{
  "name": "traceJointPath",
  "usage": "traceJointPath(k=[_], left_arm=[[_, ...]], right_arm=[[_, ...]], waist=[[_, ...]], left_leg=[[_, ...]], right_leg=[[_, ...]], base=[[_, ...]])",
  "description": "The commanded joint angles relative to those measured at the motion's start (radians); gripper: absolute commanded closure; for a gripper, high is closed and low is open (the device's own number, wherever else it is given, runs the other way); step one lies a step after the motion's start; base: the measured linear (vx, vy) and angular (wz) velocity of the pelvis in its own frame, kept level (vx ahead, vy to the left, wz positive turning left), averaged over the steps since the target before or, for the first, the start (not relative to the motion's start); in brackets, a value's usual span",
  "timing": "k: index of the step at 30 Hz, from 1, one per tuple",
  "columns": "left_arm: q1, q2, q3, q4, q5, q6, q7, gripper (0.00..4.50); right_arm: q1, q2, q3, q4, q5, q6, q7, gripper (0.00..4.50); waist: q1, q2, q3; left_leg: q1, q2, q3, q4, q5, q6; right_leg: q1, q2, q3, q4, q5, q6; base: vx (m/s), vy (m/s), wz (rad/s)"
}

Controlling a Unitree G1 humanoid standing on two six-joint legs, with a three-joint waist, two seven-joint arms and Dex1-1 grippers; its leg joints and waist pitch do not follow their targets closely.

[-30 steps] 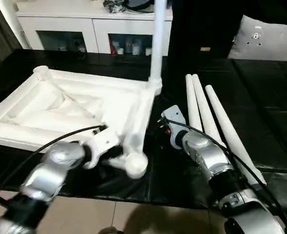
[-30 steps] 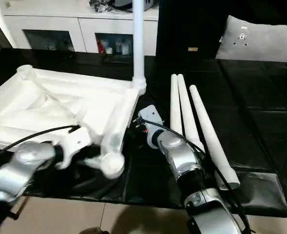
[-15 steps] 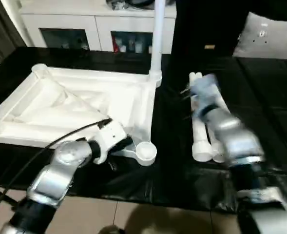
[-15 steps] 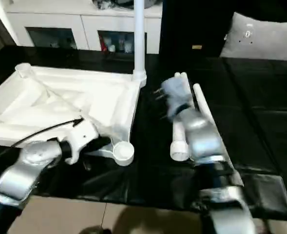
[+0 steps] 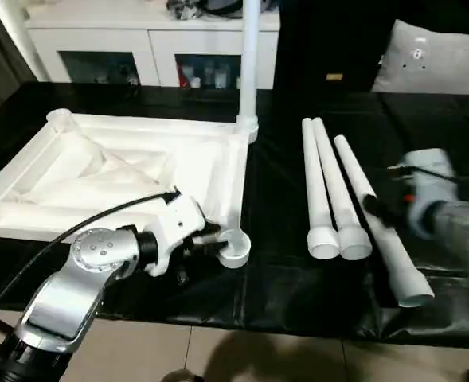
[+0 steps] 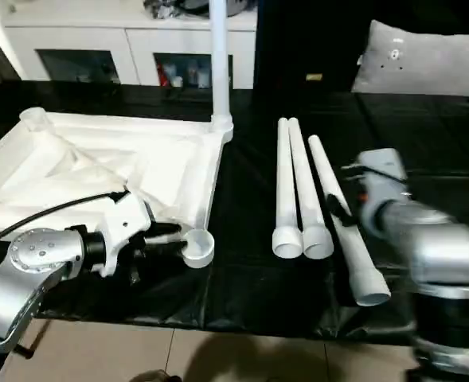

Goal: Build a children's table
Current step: Rotate table base, then pick table leg

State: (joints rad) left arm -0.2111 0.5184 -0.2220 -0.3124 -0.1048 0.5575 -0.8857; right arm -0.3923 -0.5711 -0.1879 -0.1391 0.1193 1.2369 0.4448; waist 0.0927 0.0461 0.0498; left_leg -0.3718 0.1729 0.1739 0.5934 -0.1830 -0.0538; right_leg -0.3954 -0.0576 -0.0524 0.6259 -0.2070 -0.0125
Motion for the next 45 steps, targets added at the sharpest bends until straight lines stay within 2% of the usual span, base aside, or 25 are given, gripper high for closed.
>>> traceJointPath(k=[1,5,6,9,12,16,17,21,23,26,29,31,32,33,35,38,42,45], left_arm=[[-0.002,0.004,0.004,-0.022,-0.02,0.022,-0.007,2.5],[-0.006,-0.005,0.007,-0.046,-0.053,0.049,-0.004,2.24],[-0.008,-0.006,0.006,-0.048,-0.055,0.052,-0.002,2.01],[-0.02,-0.013,-0.005,-0.036,-0.043,0.046,0.009,1.82],[-0.036,-0.022,-0.019,-0.012,-0.036,0.042,0.019,1.82],[-0.04,-0.021,-0.019,-0.004,-0.043,0.042,0.019,1.82],[-0.041,-0.015,-0.014,0.001,-0.047,0.038,0.016,1.73],[-0.043,-0.009,-0.008,0.008,-0.051,0.034,0.011,1.73],[-0.044,-0.001,-0.004,0.016,-0.053,0.023,0.007,1.73],[-0.044,0.002,-0.004,0.019,-0.053,0.012,0.007,1.73],[-0.045,0.001,-0.007,0.021,-0.054,0.006,0.008,1.73],[-0.044,0.0,-0.008,0.021,-0.054,0.003,0.008,1.73],[-0.043,0.0,-0.012,0.022,-0.055,-0.001,0.009,1.73],[-0.043,0.0,-0.012,0.022,-0.055,-0.002,0.009,1.73],[-0.042,0.002,-0.019,0.023,-0.056,-0.008,0.008,1.73],[-0.041,0.003,-0.023,0.024,-0.056,-0.012,0.008,1.73],[-0.036,0.001,-0.019,0.005,-0.063,-0.007,0.017,1.73],[-0.03,0.002,-0.011,-0.017,-0.068,0.003,0.026,1.73]], right_arm=[[0.01,-0.022,0.003,-0.025,0.032,0.056,0.031,0.0],[0.033,-0.06,0.022,-0.043,0.057,0.121,0.061,0.0],[0.036,-0.064,0.025,-0.043,0.058,0.128,0.066,0.0],[0.046,-0.071,0.028,-0.037,0.072,0.144,0.073,0.0],[0.063,-0.064,0.032,-0.002,0.093,0.152,0.083,0.0],[0.08,-0.061,0.038,0.024,0.094,0.149,0.082,0.0],[0.087,-0.059,0.037,0.043,0.093,0.14,0.084,0.28],[0.091,-0.057,0.034,0.07,0.093,0.131,0.086,0.4],[0.098,-0.056,0.028,0.108,0.095,0.116,0.079,0.78],[0.1,-0.055,0.023,0.128,0.096,0.106,0.074,0.88],[0.097,-0.051,0.017,0.146,0.096,0.098,0.072,1.27],[0.097,-0.047,0.013,0.152,0.096,0.095,0.069,1.34],[0.096,-0.043,0.011,0.168,0.095,0.086,0.066,1.58],[0.096,-0.043,0.01,0.17,0.094,0.085,0.065,1.66],[0.099,-0.037,0.007,0.186,0.091,0.074,0.057,1.79],[0.1,-0.033,0.0,0.199,0.089,0.065,0.046,2.0],[0.077,-0.019,-0.047,0.228,0.082,0.031,0.001,2.34],[0.037,-0.007,-0.092,0.239,0.075,-0.011,-0.041,2.49]], waist=[[0.004,-0.014,-0.052],[0.004,-0.016,-0.054],[0.004,-0.018,-0.054],[0.004,-0.018,-0.054],[0.006,-0.021,-0.055],[0.008,-0.022,-0.058],[0.008,-0.024,-0.058],[0.008,-0.025,-0.057],[0.008,-0.024,-0.056],[0.007,-0.023,-0.056],[0.007,-0.022,-0.056],[0.007,-0.022,-0.054],[0.007,-0.018,-0.054],[0.005,-0.021,-0.052],[0.005,-0.018,-0.051],[0.003,-0.019,-0.049],[0.0,-0.02,-0.048],[0.0,-0.019,-0.051]], left_leg=[[0.013,0.042,-0.019,-0.064,-0.179,-0.003],[0.013,0.043,-0.019,-0.061,-0.171,0.001],[0.012,0.043,-0.019,-0.061,-0.163,0.004],[0.012,0.042,-0.019,-0.06,-0.159,0.005],[0.012,0.042,-0.018,-0.059,-0.154,0.008],[0.009,0.042,-0.018,-0.057,-0.13,0.01],[0.008,0.042,-0.018,-0.057,-0.125,0.011],[0.008,0.04,-0.017,-0.055,-0.127,0.015],[0.01,0.041,-0.017,-0.055,-0.137,0.013],[0.01,0.042,-0.016,-0.056,-0.145,0.01],[0.011,0.042,-0.017,-0.056,-0.149,0.009],[0.012,0.042,-0.017,-0.056,-0.161,0.008],[0.014,0.042,-0.018,-0.057,-0.171,0.005],[0.014,0.041,-0.017,-0.058,-0.181,0.003],[0.017,0.042,-0.018,-0.059,-0.195,-0.001],[0.021,0.042,-0.02,-0.062,-0.224,-0.009],[0.024,0.041,-0.021,-0.063,-0.243,-0.014],[0.022,0.041,-0.021,-0.063,-0.234,-0.017]], right_leg=[[0.045,-0.074,0.052,-0.094,-0.294,-0.133],[0.045,-0.076,0.052,-0.096,-0.296,-0.137],[0.044,-0.075,0.052,-0.094,-0.287,-0.145],[0.043,-0.074,0.052,-0.095,-0.287,-0.142],[0.045,-0.075,0.052,-0.095,-0.296,-0.135],[0.046,-0.075,0.052,-0.091,-0.253,-0.143],[0.047,-0.075,0.051,-0.09,-0.246,-0.147],[0.047,-0.075,0.051,-0.091,-0.261,-0.147],[0.045,-0.077,0.05,-0.094,-0.284,-0.143],[0.044,-0.076,0.05,-0.095,-0.288,-0.142],[0.045,-0.075,0.05,-0.094,-0.286,-0.142],[0.044,-0.076,0.05,-0.096,-0.301,-0.142],[0.043,-0.077,0.049,-0.098,-0.322,-0.14],[0.043,-0.076,0.049,-0.101,-0.338,-0.136],[0.041,-0.076,0.049,-0.103,-0.363,-0.131],[0.04,-0.076,0.047,-0.107,-0.394,-0.125],[0.038,-0.078,0.047,-0.11,-0.43,-0.117],[0.04,-0.077,0.046,-0.107,-0.406,-0.12]], base=[[0.0,0.0,0.0],[0.0,0.0,0.0],[0.0,0.0,0.0],[0.0,0.0,0.0],[0.0,0.0,0.0],[0.0,0.0,0.0],[0.0,0.0,0.0],[0.0,0.0,0.0],[0.0,0.0,0.0],[0.0,0.0,0.0],[0.0,0.0,0.0],[0.0,0.0,0.0],[0.0,0.0,0.0],[0.0,0.0,0.0],[0.0,0.0,0.0],[0.0,0.0,0.0],[0.0,0.0,0.0],[0.0,0.0,0.0]])
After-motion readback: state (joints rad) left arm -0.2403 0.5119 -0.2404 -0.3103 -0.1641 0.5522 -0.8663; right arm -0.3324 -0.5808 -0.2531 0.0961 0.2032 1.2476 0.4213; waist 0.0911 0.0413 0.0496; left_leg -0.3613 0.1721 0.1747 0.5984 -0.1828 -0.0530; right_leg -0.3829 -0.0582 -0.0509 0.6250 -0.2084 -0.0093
